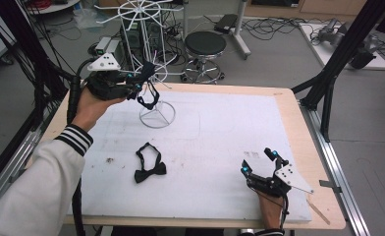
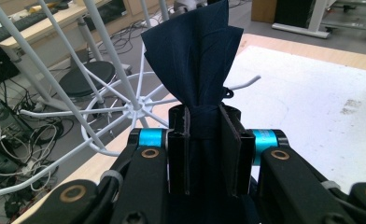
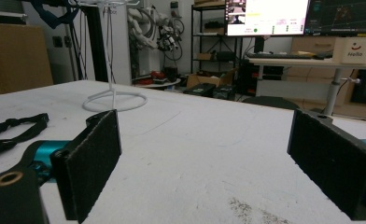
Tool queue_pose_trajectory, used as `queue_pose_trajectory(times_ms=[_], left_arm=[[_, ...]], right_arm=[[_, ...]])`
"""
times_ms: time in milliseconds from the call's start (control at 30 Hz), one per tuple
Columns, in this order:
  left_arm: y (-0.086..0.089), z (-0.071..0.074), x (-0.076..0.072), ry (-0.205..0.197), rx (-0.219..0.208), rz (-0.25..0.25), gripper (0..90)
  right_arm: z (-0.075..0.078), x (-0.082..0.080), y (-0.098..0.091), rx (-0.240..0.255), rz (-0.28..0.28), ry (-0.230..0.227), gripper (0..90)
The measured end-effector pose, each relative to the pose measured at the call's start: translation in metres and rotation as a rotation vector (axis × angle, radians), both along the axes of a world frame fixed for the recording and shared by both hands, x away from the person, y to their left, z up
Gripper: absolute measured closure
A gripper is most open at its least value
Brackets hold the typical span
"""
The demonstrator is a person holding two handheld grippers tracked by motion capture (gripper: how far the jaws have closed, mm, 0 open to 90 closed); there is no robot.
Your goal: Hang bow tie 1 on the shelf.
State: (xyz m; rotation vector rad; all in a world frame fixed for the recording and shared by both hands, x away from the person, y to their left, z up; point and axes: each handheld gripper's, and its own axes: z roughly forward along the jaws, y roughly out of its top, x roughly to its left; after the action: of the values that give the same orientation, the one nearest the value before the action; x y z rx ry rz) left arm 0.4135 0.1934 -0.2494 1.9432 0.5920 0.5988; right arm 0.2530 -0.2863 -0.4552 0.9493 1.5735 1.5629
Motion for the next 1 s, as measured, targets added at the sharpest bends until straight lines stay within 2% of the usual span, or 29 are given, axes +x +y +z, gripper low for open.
queue_pose_trajectory(times_ms=[300,733,833,900,933,967,1000], left_arm=[[-0.0017,-0.003,0.0076,0.012,0.016,0.019,74.2],[-0.0031,-0.0031,0.0075,0.01,0.034,0.036,71.5],[-0.003,-0.002,0.0073,0.023,0.029,0.071,59.4],[-0.0027,-0.0017,0.0075,0.027,0.023,0.071,57.6],[-0.0022,-0.0011,0.0072,0.026,0.023,0.072,51.6],[-0.0019,-0.0007,0.0071,0.022,0.021,0.074,51.6],[-0.0017,-0.0005,0.0066,0.024,0.007,0.073,44.7]], right_arm=[[-0.0001,-0.0007,0.0003,0.005,0.001,0.006,9.1],[-0.0001,-0.0008,0.0006,0.007,0.0,0.007,9.2],[0.0,-0.0009,0.0006,0.006,0.0,0.008,9.1],[0.0,-0.0009,0.0006,0.006,0.0,0.008,9.1],[0.0,-0.0009,0.0006,0.006,0.0,0.007,9.2],[0.0,-0.0009,0.0006,0.006,0.0,0.007,9.2],[0.0,-0.001,0.0008,0.008,0.001,0.011,9.1]])
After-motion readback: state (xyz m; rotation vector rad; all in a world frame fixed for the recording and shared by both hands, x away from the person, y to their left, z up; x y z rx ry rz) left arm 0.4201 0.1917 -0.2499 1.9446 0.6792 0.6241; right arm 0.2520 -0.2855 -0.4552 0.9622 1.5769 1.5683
